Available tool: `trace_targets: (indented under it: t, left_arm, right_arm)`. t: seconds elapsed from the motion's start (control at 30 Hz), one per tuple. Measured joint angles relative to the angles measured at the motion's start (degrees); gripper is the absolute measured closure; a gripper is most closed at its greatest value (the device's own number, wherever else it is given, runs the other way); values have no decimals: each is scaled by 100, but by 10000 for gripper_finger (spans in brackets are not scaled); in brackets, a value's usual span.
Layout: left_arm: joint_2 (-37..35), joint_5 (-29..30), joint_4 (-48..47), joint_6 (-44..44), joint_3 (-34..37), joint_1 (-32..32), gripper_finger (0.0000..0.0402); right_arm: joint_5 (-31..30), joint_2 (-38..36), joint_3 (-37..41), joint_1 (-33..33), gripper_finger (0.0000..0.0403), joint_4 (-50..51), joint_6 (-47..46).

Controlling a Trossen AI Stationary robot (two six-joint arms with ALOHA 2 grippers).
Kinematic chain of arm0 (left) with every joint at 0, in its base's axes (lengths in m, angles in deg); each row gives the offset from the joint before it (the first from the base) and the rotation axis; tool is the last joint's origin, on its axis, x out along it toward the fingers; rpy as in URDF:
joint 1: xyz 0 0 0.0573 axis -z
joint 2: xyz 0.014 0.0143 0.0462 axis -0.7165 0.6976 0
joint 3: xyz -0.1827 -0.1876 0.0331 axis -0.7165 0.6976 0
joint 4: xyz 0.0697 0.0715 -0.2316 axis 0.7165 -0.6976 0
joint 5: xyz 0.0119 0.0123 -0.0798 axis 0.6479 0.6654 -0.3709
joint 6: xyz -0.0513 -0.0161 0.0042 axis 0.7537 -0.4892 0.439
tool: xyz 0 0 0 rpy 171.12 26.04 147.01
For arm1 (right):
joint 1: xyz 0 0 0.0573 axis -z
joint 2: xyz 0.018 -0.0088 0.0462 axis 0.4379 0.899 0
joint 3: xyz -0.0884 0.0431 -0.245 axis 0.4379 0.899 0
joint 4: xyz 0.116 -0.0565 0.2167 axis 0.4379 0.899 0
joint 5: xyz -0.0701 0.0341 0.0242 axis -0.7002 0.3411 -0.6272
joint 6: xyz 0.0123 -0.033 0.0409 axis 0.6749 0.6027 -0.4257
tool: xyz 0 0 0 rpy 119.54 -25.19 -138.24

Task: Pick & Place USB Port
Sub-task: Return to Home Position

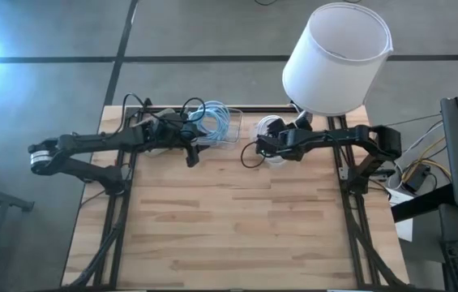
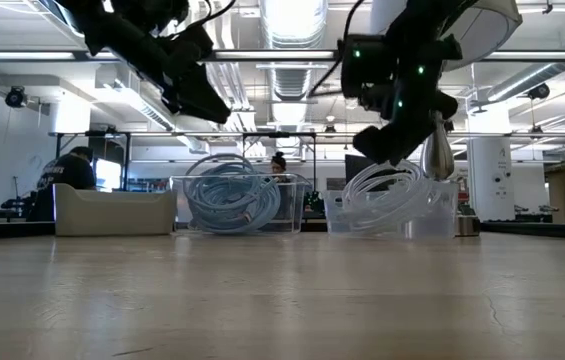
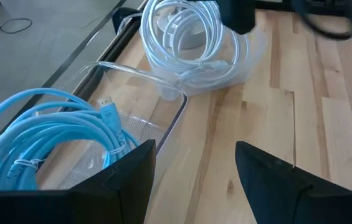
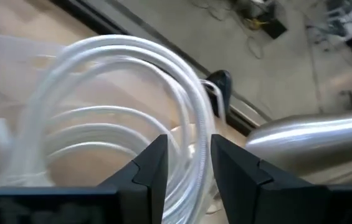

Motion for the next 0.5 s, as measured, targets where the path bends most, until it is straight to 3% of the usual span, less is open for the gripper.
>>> trace_targets:
  t: [0.37, 0.43, 0.5]
  left_arm:
    - [-550, -26, -54, 24, 1, 43, 177]
    - [-757, -30, -61, 24, 32, 62, 177]
    - [-978, -33, -84, 24, 104, 109, 176]
  right_arm:
    - [337, -797, -451, -940, 299, 45, 1202]
    - [698, -1073, -460, -1161, 303, 31, 1587]
    - [1497, -1371, -396, -1332, 307, 14, 2072]
